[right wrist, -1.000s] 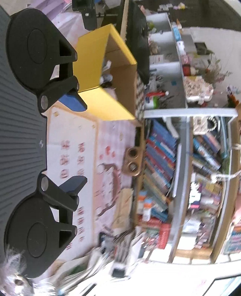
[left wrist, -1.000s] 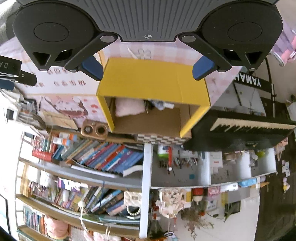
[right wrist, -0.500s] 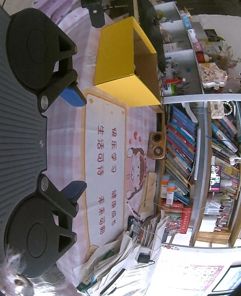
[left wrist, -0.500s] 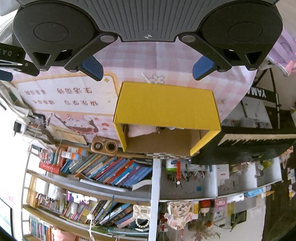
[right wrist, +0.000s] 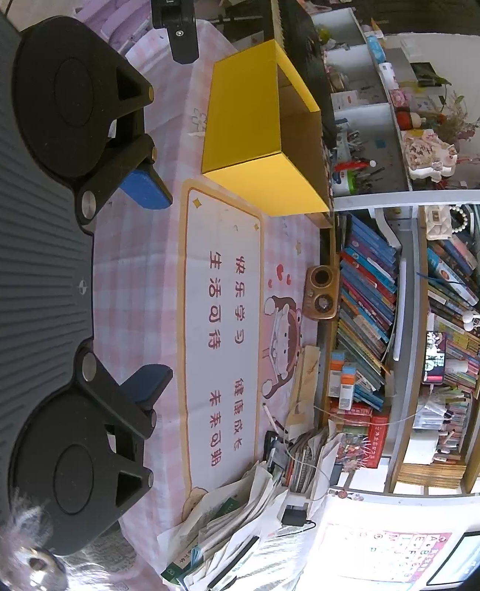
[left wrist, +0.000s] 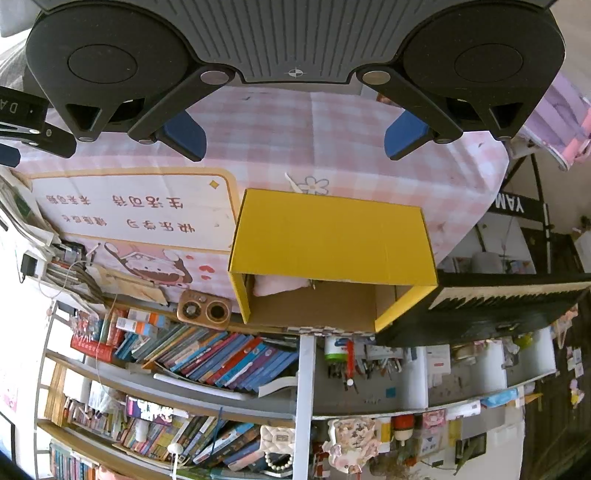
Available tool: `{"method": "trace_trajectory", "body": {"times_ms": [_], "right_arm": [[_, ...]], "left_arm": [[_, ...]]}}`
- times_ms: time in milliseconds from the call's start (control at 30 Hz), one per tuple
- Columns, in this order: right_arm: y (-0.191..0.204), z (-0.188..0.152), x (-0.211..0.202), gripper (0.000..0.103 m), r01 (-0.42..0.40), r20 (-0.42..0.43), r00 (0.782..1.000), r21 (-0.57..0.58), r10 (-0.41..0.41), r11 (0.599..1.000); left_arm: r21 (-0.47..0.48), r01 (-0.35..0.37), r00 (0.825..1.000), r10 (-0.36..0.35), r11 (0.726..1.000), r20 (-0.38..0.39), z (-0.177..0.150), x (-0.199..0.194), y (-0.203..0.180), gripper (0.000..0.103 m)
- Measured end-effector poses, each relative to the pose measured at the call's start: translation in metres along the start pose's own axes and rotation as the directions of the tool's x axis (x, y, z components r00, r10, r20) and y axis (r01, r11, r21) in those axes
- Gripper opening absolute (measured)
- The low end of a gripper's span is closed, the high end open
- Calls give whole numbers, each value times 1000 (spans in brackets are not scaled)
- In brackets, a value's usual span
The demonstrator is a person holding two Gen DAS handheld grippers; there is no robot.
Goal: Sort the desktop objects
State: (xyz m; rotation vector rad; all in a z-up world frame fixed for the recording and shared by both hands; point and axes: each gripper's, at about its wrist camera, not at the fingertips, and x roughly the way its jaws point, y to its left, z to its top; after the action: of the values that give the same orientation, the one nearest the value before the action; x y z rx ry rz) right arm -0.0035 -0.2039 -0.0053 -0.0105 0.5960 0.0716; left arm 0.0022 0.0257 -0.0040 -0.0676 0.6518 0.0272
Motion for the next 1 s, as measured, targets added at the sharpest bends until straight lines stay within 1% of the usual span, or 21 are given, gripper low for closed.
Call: {"method": "trace_trajectory", "body": {"times_ms": [500,867,1000], "right_arm": [[0,-2,0,95,1,-10,1000,1,-1,1000],[-1,-3,4,103,7,-25,1000,-2,-7,1000],[-3,-2,6,103,11,-28,1000,0,-11,1000]], "left_arm": [[1,4,1000,-4,1000,-25,-3,2,-4,103],[13,-3,999,4,1000,-38,-4,4,-6,103],[19,-1,999,1,1000,-44,-3,5,-7,103]]}}
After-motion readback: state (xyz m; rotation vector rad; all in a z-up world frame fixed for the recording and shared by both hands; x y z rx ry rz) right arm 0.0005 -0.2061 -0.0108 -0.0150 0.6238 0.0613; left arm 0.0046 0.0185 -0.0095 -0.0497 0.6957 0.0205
